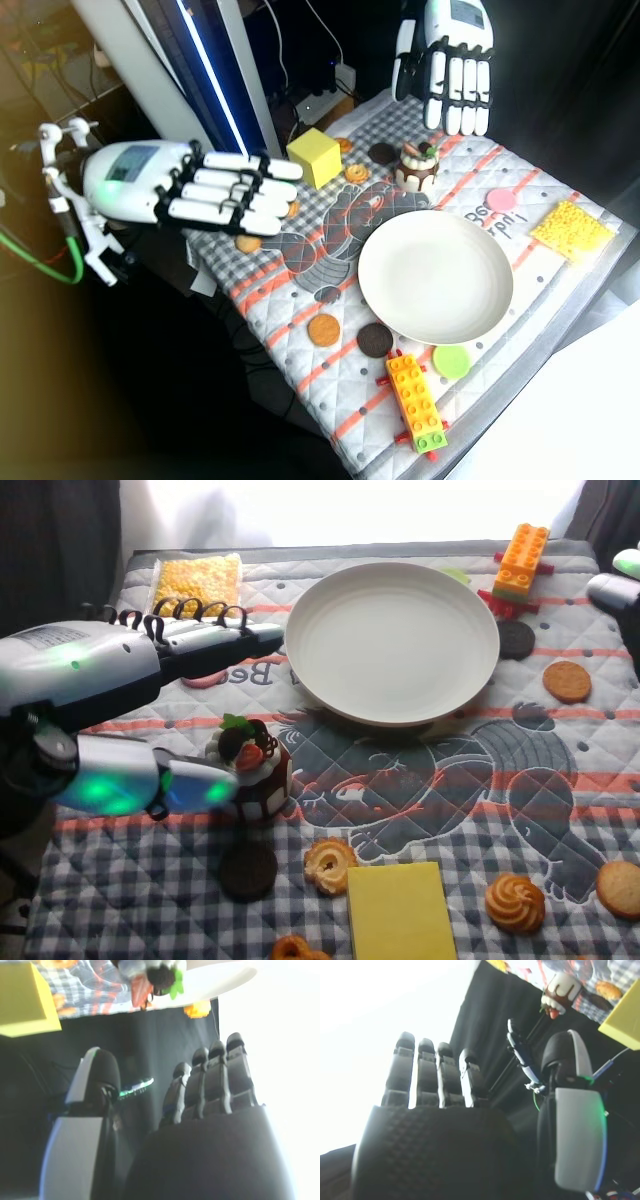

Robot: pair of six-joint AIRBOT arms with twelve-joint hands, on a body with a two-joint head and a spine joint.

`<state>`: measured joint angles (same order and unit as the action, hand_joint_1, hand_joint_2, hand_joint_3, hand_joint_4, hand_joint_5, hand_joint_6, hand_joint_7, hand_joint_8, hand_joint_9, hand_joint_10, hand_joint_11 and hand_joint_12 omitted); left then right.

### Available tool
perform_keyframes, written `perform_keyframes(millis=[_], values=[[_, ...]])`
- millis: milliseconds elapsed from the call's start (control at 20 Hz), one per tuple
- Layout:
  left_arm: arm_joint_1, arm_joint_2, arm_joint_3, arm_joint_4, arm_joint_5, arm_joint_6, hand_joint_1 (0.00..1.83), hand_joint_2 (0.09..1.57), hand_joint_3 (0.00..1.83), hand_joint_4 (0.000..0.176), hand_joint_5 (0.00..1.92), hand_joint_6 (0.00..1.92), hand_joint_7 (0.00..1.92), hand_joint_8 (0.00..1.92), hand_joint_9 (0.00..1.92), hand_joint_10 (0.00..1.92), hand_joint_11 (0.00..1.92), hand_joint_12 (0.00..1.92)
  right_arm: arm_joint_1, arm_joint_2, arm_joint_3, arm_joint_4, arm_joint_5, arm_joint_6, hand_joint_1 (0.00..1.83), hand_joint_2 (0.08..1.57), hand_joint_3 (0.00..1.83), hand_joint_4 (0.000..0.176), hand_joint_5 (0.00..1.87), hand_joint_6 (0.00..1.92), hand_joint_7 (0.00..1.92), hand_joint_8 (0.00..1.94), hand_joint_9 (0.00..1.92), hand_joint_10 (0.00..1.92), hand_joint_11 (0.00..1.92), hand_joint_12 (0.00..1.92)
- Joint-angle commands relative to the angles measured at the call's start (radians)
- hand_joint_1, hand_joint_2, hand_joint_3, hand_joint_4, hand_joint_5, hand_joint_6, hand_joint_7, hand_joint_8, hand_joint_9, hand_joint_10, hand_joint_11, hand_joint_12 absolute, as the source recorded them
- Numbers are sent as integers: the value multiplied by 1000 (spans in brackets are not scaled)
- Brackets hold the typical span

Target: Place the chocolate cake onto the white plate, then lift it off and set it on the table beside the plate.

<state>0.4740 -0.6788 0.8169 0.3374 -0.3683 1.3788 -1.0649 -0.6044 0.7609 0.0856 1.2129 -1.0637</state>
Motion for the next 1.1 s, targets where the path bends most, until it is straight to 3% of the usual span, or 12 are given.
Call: perform_keyframes(millis=[0,200,300,500,550,650,750,800,900,950,1000,1050], values=[[-25,-8,6,4,-66,-4,528,1161,0,72,0,0,0,0,0,0,0,184,5,4,6,16,118,-3,640,1285,21,0,0,0,0,0,0,0,0,2],[-52,-56,37,29,30,-4,741,1057,0,91,0,0,0,0,0,0,0,349,5,-1,8,20,115,-3,656,1285,11,0,0,0,0,0,0,0,13,6],[-66,-98,68,41,89,-4,663,1078,8,149,0,0,0,0,0,0,0,57,5,-5,10,23,114,-3,676,1288,9,0,0,0,0,0,0,0,1,0],[-61,-147,106,43,145,-4,707,1097,11,123,0,0,0,0,0,0,7,3,3,-14,13,31,114,-3,668,1281,2,0,0,0,0,0,0,0,45,30],[-59,-155,111,46,152,-4,745,1097,9,101,0,0,10,3,0,0,57,28,2,-14,13,33,114,-3,658,1290,0,0,0,0,0,0,0,0,8,239],[-57,-175,121,59,175,-4,804,1129,0,109,22,7,57,10,61,11,1,793,0,-15,13,37,114,-3,630,1280,0,0,0,0,0,0,0,0,0,499],[-48,-195,134,63,187,-4,869,1115,0,98,95,16,116,15,138,48,0,1262,-1,-15,13,39,114,-3,628,1280,0,0,0,0,0,0,0,0,0,518],[-46,-200,139,63,189,-4,905,1121,0,81,145,15,183,6,123,244,0,1437,-1,-16,13,40,114,-3,607,1283,2,0,0,0,0,0,0,0,0,523],[-43,-210,147,60,186,-5,1005,1113,1,52,323,46,348,94,8,1089,0,1681,-4,-18,13,44,114,-3,537,1299,1,0,0,0,0,0,0,0,0,581],[-43,-211,147,60,181,-5,993,1138,0,56,315,175,198,590,1,1360,0,1720,-5,-18,13,45,114,-3,512,1302,0,0,0,0,0,0,0,0,0,666],[-43,-212,148,58,176,-5,978,1171,0,67,62,966,49,1217,21,1661,96,1867,-6,-19,14,47,114,-3,499,1306,0,0,0,0,0,0,0,0,0,758],[-43,-214,149,55,173,-6,1032,1190,2,66,12,1364,9,1560,52,1832,182,1910,-7,-19,14,48,114,-3,477,1307,0,0,0,0,0,0,0,0,0,832]])
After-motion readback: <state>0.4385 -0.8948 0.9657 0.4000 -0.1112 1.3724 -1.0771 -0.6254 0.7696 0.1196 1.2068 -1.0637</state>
